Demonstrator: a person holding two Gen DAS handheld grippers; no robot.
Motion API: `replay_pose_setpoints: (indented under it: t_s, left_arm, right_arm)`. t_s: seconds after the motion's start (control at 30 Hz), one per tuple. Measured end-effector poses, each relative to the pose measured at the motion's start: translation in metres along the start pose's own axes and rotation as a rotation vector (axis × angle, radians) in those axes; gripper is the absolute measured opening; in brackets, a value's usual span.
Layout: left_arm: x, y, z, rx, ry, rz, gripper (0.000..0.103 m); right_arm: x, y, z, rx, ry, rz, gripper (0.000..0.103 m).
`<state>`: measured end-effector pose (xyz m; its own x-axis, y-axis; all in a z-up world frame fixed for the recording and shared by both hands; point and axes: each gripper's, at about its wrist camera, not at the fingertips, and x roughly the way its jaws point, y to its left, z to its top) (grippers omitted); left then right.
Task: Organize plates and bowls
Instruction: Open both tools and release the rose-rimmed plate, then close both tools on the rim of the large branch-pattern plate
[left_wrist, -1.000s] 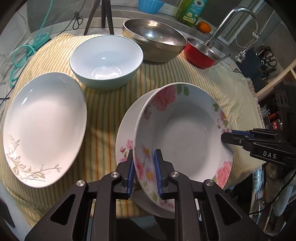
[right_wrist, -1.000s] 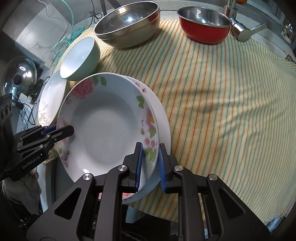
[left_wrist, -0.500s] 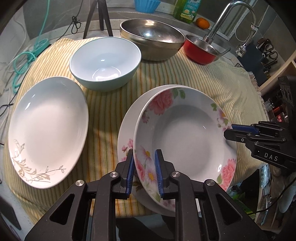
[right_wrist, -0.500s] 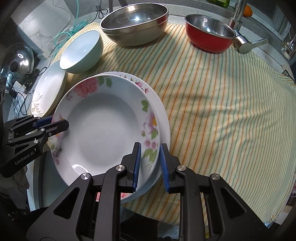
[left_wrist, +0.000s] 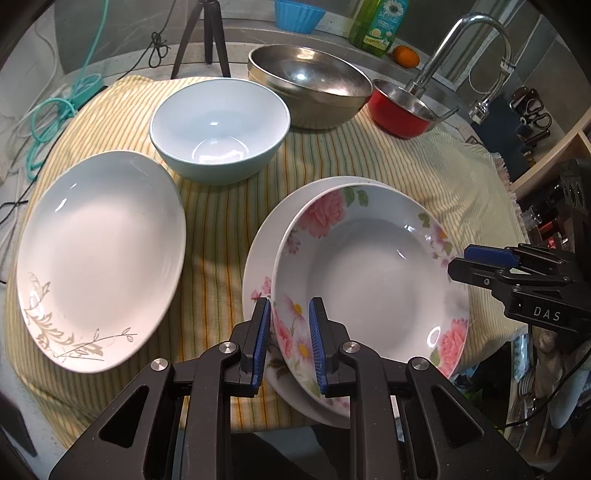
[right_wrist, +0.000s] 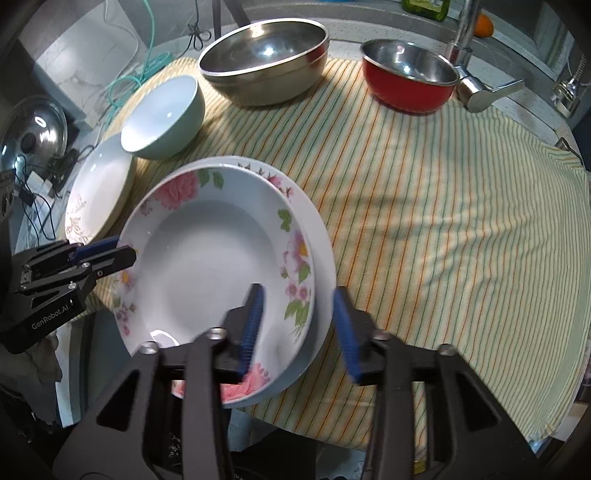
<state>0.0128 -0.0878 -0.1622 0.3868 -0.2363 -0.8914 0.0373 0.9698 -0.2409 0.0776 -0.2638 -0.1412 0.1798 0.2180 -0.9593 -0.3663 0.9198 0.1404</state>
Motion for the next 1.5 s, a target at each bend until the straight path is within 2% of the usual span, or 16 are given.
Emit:
replay_pose_setpoints:
  t_s: [0.1,0.23,0.4,0.63,0.8,1.07,1.33,1.5]
  left_arm:
    - [-0.005,0.004,0.001,-0.010,-0.012,-0.017,0.018]
    - [-0.015,0.013,0.003,-0.039,-0.037,-0.038,0.020]
    - [-0.034,0.035,0.004,-0.097,-0.080,-0.053,0.022]
    - [-0.059,0.081,-0.001,-0.200,-0.134,-0.031,0.022]
    - [-0.071,0.118,-0.005,-0.258,-0.157,-0.001,0.022]
    - [-0.076,0.171,-0.011,-0.330,-0.169,0.028,0.022]
    - [-0.067,0.208,-0.012,-0.359,-0.141,0.027,0.022]
    - [-0.058,0.220,-0.007,-0.367,-0.123,0.019,0.022]
  right_arm:
    - [-0.006,-0.002,0.002,0.017,-0.027,0.008,0.048]
    - [-0.018,0.000,0.005,0.033,-0.080,0.032,0.061]
    - [-0.033,0.014,0.013,0.017,-0.152,0.063,0.063]
    - [-0.040,0.043,0.028,0.004,-0.221,0.144,0.063]
    - [-0.037,0.076,0.038,-0.035,-0.215,0.174,0.063]
    - [-0.008,0.122,0.056,-0.042,-0.147,0.245,0.063]
    - [0.025,0.150,0.067,-0.023,-0.096,0.262,0.046]
    - [0.040,0.162,0.075,-0.025,-0.076,0.254,0.040]
